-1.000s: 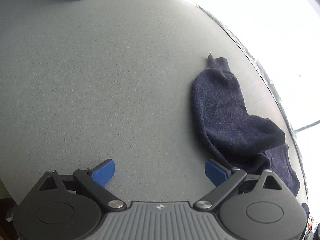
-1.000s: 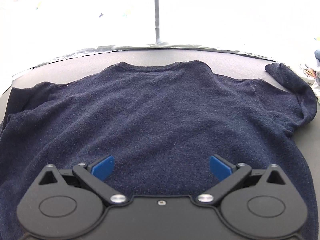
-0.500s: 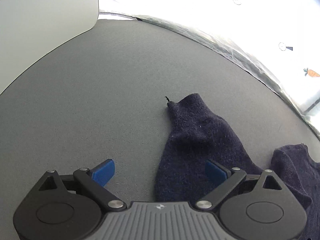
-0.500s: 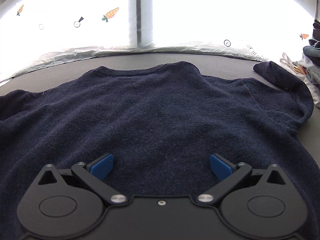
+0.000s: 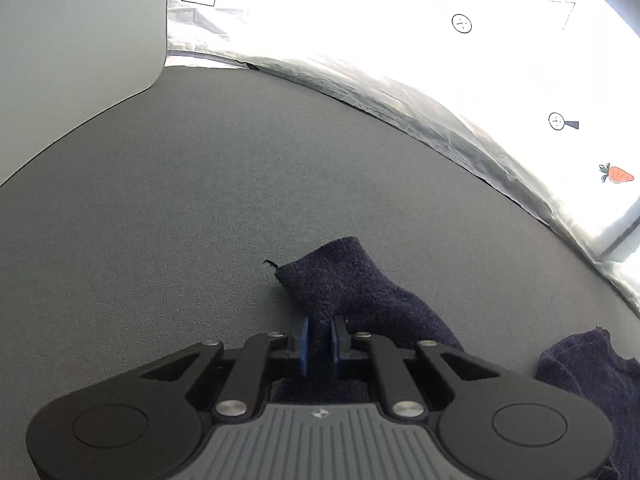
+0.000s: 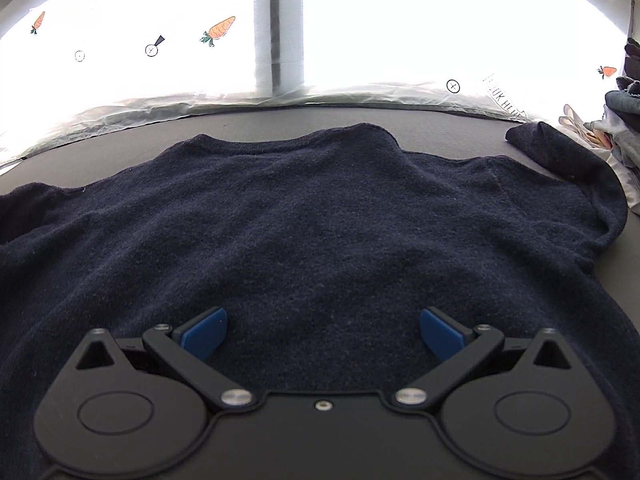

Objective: Fold clothes
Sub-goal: 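Grasp the sleeve cuff with the left gripper and pull it straight, then move the right gripper to the other sleeve cuff beside the clothes stack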

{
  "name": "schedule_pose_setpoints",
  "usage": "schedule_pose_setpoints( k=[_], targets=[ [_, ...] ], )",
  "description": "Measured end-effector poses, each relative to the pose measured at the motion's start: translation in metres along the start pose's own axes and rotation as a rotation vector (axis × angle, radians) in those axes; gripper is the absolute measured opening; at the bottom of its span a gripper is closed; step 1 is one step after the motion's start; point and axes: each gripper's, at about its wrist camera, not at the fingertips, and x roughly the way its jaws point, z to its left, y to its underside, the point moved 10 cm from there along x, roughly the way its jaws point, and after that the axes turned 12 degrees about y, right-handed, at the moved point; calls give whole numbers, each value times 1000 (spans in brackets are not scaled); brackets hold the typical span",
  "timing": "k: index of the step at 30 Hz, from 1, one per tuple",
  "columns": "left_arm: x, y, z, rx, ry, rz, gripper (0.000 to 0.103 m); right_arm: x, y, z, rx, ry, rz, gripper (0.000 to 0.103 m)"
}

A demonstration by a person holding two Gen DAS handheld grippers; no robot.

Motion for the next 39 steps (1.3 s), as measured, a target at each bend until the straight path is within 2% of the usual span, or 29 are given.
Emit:
schedule_pose_setpoints(
  k=[7, 11, 14, 18, 19, 20, 25, 28, 29, 30, 31, 33, 39],
  targets=[
    [-75, -25, 70, -105, -168, -159, 10, -1, 0, -1, -1, -2, -3, 103],
    [-112, -21, 113, -163, -242, -191, 10, 0, 0, -1, 0, -3, -3, 103],
    [-127, -11, 133, -204, -260, -193, 10, 0, 0, -1, 0, -3, -4, 103],
    [-144, 4, 142, -253, -317, -205, 6, 0, 0, -1, 0, -3, -4, 103],
    [-148, 9, 144, -261, -338, -204, 0, 0, 0, -1, 0, -3, -4, 103],
    [-151, 14, 146, -266, -363, -200, 0, 0, 0, -1, 0, -2, -4, 103],
    [-145, 45, 170, -329, -411, -106, 0, 0, 1, -1, -1, -4, -4, 103],
    [-148, 52, 169, -332, -401, -101, 1, 0, 1, -1, -2, -5, -3, 103],
    [-148, 52, 166, -324, -395, -99, 3, 0, 1, -1, -2, -5, -2, 103],
    [-148, 52, 163, -317, -390, -97, 9, 0, 1, -1, -3, -5, -2, 103],
    [-148, 52, 159, -306, -383, -94, 19, 0, 1, -1, -3, -6, -1, 103],
    [-146, 52, 145, -281, -368, -85, 31, 0, 1, -1, -4, -6, 0, 103],
    [-144, 62, 80, -164, -241, -43, 57, 0, 1, -2, -6, -7, 3, 103]
  ],
)
